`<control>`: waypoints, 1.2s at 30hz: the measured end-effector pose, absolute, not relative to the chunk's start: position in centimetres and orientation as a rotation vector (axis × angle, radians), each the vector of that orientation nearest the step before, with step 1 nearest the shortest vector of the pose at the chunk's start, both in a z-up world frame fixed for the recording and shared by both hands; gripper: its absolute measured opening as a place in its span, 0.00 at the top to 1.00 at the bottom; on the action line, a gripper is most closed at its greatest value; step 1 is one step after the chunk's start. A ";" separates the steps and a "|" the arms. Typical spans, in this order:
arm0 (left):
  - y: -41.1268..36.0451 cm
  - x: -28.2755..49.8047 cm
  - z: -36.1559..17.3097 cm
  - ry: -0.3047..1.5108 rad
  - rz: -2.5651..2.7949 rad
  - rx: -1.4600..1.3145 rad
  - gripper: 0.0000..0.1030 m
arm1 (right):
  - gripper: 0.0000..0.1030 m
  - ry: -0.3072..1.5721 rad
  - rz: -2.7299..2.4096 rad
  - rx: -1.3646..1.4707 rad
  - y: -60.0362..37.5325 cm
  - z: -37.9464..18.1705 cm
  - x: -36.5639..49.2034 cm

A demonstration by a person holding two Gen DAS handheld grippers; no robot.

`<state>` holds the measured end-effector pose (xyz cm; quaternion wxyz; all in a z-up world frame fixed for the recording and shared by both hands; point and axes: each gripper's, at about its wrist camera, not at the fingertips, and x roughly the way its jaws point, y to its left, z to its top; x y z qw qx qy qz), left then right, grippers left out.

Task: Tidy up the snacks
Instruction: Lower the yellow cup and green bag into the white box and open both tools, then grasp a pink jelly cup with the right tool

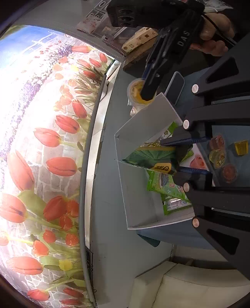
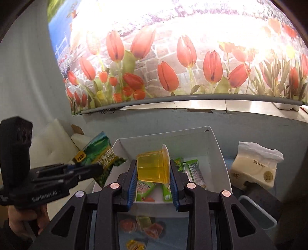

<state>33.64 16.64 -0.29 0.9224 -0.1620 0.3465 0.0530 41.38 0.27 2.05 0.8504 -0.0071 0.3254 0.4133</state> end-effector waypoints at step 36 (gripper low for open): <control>13.9 23.6 -2.3 0.718 0.141 -0.238 0.00 | 0.00 0.787 0.773 -0.048 -4.0 -7.8 36.4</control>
